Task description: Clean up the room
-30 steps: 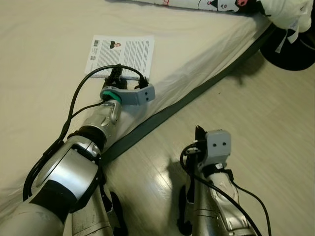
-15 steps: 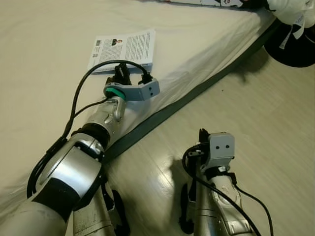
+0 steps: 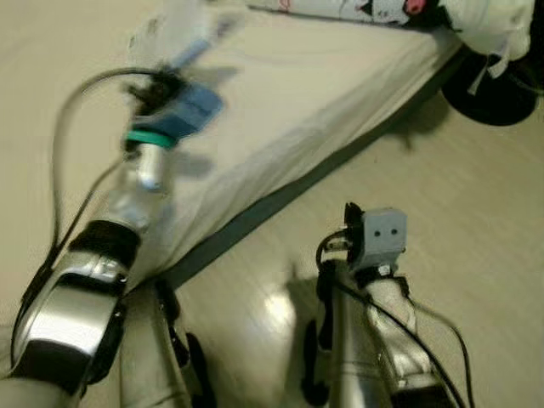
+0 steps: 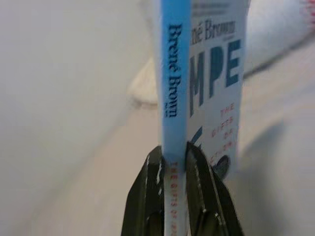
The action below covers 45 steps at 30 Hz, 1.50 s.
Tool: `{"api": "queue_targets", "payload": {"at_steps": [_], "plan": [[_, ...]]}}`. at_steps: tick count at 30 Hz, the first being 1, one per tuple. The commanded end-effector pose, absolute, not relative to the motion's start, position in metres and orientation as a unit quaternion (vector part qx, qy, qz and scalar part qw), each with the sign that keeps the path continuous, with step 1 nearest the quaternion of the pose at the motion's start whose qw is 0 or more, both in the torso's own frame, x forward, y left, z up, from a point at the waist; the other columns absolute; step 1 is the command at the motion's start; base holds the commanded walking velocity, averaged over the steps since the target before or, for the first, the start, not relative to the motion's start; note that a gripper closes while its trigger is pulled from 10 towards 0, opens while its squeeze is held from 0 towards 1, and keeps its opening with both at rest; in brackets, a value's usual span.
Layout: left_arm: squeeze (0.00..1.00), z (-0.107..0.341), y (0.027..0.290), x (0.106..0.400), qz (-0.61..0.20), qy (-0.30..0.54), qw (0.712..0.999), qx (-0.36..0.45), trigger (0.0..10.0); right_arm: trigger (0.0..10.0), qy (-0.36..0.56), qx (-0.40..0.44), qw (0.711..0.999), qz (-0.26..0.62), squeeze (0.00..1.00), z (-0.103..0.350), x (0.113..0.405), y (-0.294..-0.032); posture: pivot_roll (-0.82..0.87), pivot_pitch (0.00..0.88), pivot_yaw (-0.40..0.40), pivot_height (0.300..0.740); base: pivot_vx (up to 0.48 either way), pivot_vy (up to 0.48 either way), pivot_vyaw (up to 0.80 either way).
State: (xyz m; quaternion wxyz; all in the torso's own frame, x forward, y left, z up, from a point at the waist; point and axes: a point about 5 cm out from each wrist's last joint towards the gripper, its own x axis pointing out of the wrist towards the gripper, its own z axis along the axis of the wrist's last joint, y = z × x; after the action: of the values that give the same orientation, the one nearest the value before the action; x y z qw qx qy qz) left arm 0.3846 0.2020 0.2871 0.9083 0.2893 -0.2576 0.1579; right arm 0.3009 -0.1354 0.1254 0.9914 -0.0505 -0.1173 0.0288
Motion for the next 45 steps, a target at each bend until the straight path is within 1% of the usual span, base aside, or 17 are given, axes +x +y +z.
{"api": "queue_targets", "payload": {"at_steps": [1,2,4,5,12,15,16,17,20,24,28,32,37,39,42,43,45], "plan": [[0.00,0.297,0.223,0.377,0.174,-0.242,0.922,0.247,10.0,10.0,-0.099,-0.047,0.993,0.032,0.00,0.114,0.298,-0.137,-0.06,0.236,0.027,0.420,0.000,0.000,0.00],[0.00,0.294,0.242,0.370,0.164,-0.193,0.948,0.194,10.0,10.0,-0.100,-0.046,0.993,0.038,0.00,0.115,0.300,-0.134,-0.05,0.226,0.021,0.420,0.000,0.000,0.00],[0.00,0.291,0.246,0.368,0.155,-0.177,0.957,0.171,10.0,10.0,-0.101,-0.046,0.993,0.039,0.00,0.115,0.300,-0.133,-0.05,0.226,0.021,0.420,0.000,0.000,0.00],[0.00,0.282,0.263,0.357,0.159,-0.162,0.967,0.116,10.0,10.0,-0.099,-0.044,0.993,0.043,0.00,0.114,0.301,-0.131,-0.04,0.223,0.022,0.420,0.000,0.000,0.00],[0.00,0.260,0.307,0.336,0.265,-0.128,0.952,0.085,10.0,10.0,-0.097,-0.042,0.993,0.048,0.00,0.112,0.300,-0.128,-0.03,0.215,0.017,0.420,0.000,0.000,0.00],[0.00,0.238,0.371,0.296,0.482,-0.077,0.864,0.121,10.0,10.0,-0.095,-0.039,0.993,0.055,0.00,0.110,0.301,-0.126,-0.03,0.216,0.011,0.420,0.000,0.000,0.00],[0.00,0.238,0.371,0.296,0.482,-0.077,0.864,0.121,10.0,10.0,-0.095,-0.039,0.993,0.055,0.00,0.110,0.301,-0.126,-0.03,0.216,0.011,0.420,0.000,0.000,0.00],[0.00,0.238,0.378,0.287,0.515,-0.073,0.843,0.134,10.0,10.0,-0.095,-0.039,0.993,0.056,0.00,0.109,0.301,-0.126,-0.03,0.216,0.011,0.420,0.000,0.000,0.00],[0.00,0.250,0.380,0.282,0.533,-0.114,0.824,0.154,10.0,10.0,-0.095,-0.040,0.993,0.056,0.00,0.109,0.301,-0.127,-0.03,0.214,0.007,0.420,0.000,0.000,0.00],[0.00,0.277,0.361,0.287,0.485,-0.170,0.849,0.125,10.0,10.0,-0.098,-0.040,0.993,0.056,0.00,0.109,0.301,-0.128,-0.04,0.207,0.005,0.420,0.000,0.000,0.00],[0.00,0.287,0.356,0.288,0.484,-0.187,0.843,0.144,10.0,10.0,-0.099,-0.041,0.993,0.056,0.00,0.110,0.301,-0.128,-0.04,0.205,0.004,0.420,0.000,0.000,0.00],[0.00,0.312,0.357,0.287,0.535,-0.188,0.787,0.242,10.0,10.0,-0.102,-0.040,0.992,0.055,0.00,0.111,0.303,-0.128,-0.05,0.194,0.006,0.420,0.000,0.000,0.00],[0.00,0.309,0.364,0.287,0.561,-0.164,0.777,0.236,10.0,10.0,-0.103,-0.040,0.992,0.053,0.00,0.111,0.302,-0.129,-0.04,0.193,0.008,0.420,0.000,0.000,0.00],[0.00,0.302,0.363,0.289,0.556,-0.152,0.788,0.217,10.0,10.0,-0.103,-0.040,0.992,0.053,0.00,0.110,0.302,-0.129,-0.04,0.194,0.007,0.420,0.000,0.000,0.00],[0.00,0.297,0.322,0.307,0.416,-0.202,0.876,0.135,10.0,10.0,-0.112,-0.034,0.992,0.054,0.00,0.114,0.302,-0.130,-0.04,0.190,0.002,0.420,0.000,0.000,0.00],[0.00,0.297,0.322,0.307,0.416,-0.202,0.876,0.135,10.0,10.0,-0.112,-0.034,0.992,0.054,0.00,0.114,0.302,-0.130,-0.04,0.190,0.002,0.420,0.000,0.000,0.00],[0.00,0.302,0.298,0.311,0.349,-0.234,0.900,0.114,10.0,10.0,-0.123,-0.027,0.990,0.054,0.00,0.120,0.302,-0.129,-0.04,0.187,0.002,0.420,0.000,0.000,0.00]]}}
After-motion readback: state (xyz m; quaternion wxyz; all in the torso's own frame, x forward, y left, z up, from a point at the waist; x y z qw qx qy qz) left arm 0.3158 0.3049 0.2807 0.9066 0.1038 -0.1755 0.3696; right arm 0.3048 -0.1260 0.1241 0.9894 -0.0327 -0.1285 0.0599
